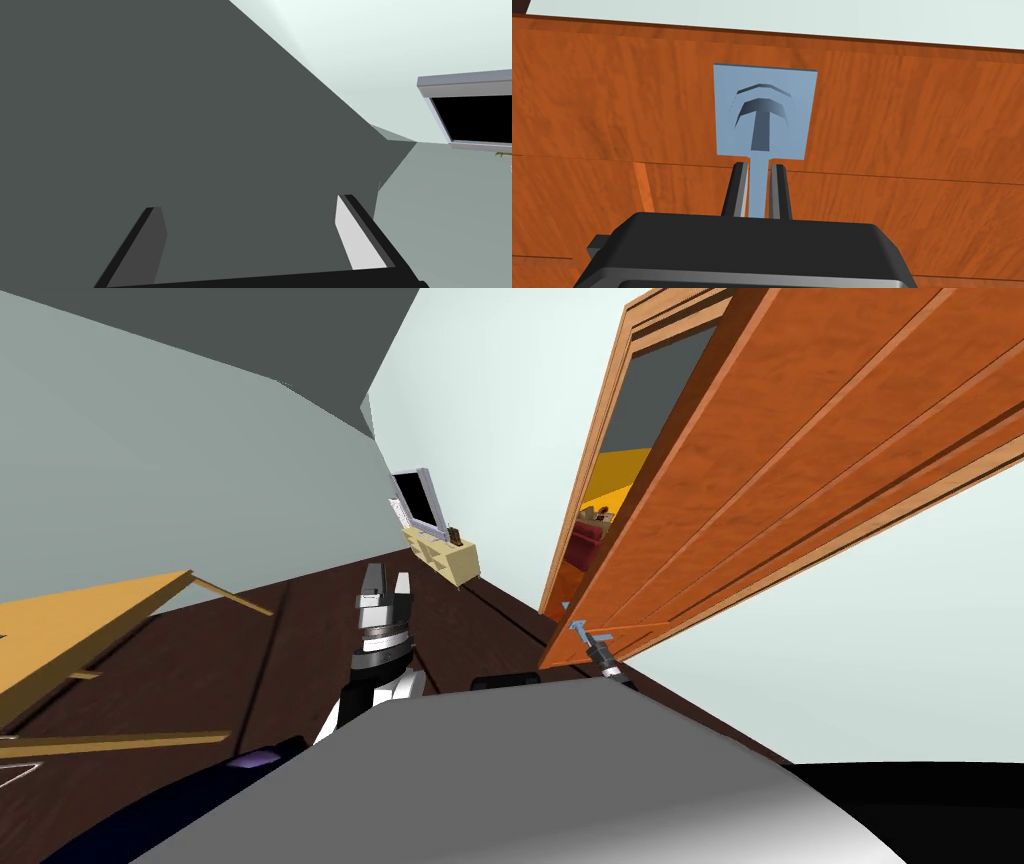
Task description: Pull the door open
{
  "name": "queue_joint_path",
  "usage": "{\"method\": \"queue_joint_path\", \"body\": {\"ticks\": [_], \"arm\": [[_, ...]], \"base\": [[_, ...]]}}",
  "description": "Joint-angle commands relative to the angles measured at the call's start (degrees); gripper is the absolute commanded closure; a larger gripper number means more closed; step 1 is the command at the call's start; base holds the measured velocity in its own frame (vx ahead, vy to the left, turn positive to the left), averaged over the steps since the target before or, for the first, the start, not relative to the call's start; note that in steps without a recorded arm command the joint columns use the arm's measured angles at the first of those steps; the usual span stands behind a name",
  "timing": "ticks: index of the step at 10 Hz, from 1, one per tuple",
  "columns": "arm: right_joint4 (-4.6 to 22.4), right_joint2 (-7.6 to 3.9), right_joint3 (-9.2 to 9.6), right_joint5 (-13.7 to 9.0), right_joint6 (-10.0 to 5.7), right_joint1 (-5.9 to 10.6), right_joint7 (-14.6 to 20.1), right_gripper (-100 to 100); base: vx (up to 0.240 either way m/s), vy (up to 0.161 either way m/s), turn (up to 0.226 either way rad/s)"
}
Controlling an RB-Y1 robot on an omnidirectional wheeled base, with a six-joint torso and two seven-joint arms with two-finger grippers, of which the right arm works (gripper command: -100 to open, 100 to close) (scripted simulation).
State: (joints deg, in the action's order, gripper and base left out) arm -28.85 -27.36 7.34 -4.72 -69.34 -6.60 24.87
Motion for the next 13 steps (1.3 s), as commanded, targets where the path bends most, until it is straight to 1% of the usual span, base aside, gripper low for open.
{"method": "queue_joint_path", "body": {"ticks": [1,3,4,5,6,10,13], "arm": [[0.55,-0.66,-0.01,-0.16,-1.4,-0.56,0.41,100],[1.13,-1.18,0.23,-0.2,-2.91,-1.24,0.83,100],[1.24,-1.27,0.28,-0.21,-3.18,-1.37,0.91,100],[1.32,-0.85,0.5,-0.02,-2.86,-1.0,0.75,100],[1.64,-0.71,0.84,0.18,-2.7,-0.44,0.78,100],[1.62,-0.57,1.43,0.5,-1.69,1.01,0.74,100],[1.61,-0.45,1.95,0.78,-0.8,2.29,0.71,100]], "base": [[-0.167,-0.059,0.194],[-0.171,-0.053,0.125],[-0.145,-0.052,0.069],[-0.062,-0.015,0.017],[-0.169,-0.04,0.109],[-0.2,-0.057,0.099],[-0.201,-0.085,0.111]]}}
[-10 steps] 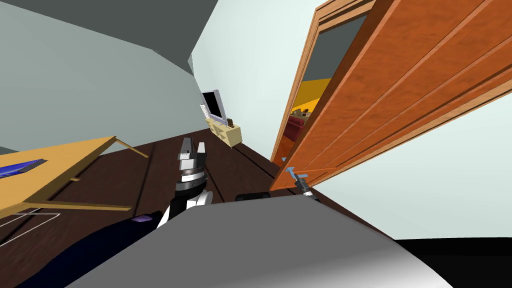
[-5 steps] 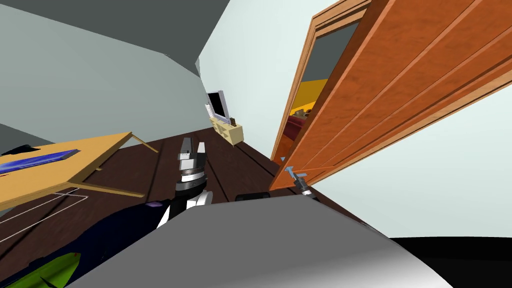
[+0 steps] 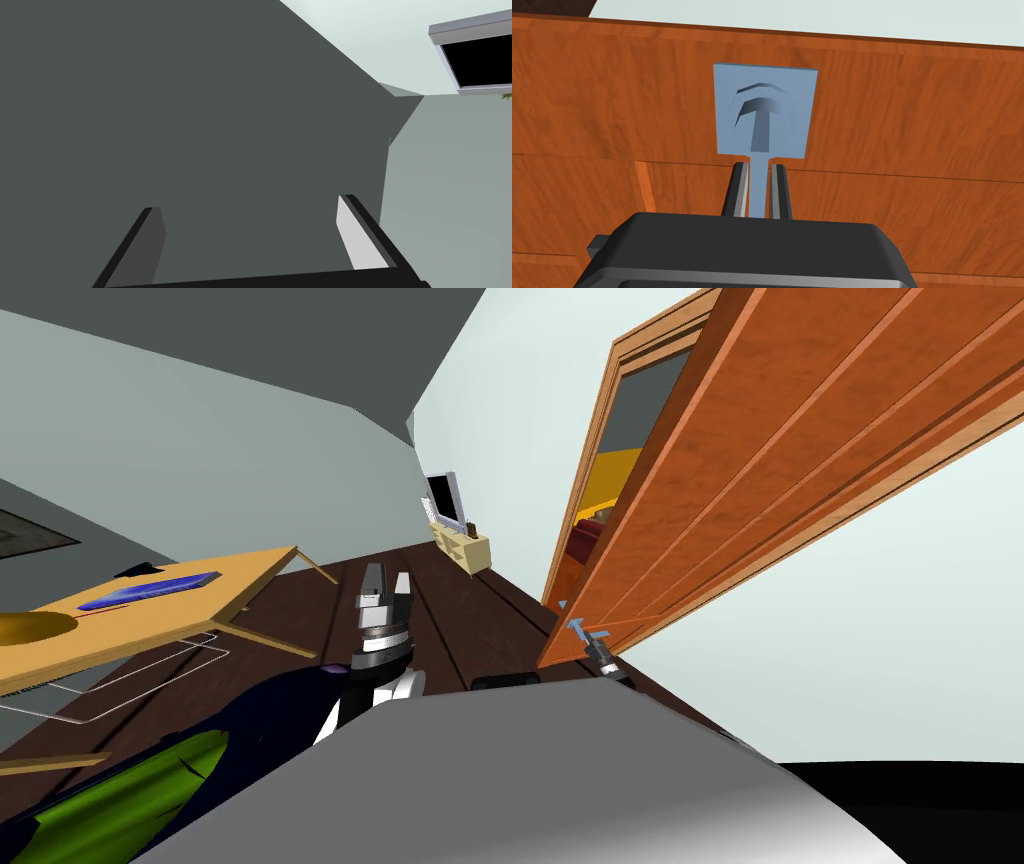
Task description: Pull the door open
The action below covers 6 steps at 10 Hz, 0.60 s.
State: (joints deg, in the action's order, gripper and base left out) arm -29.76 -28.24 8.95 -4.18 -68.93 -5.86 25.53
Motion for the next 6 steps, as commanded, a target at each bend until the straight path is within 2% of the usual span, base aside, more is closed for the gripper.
{"method": "queue_joint_path", "body": {"ticks": [1,6], "arm": [[2.52,0.42,0.35,0.24,-1.21,1.55,0.04,100],[2.5,0.6,1.14,0.67,0.15,3.5,-0.01,100]], "base": [[-0.141,-0.064,0.052],[-0.177,-0.087,0.091]]}}
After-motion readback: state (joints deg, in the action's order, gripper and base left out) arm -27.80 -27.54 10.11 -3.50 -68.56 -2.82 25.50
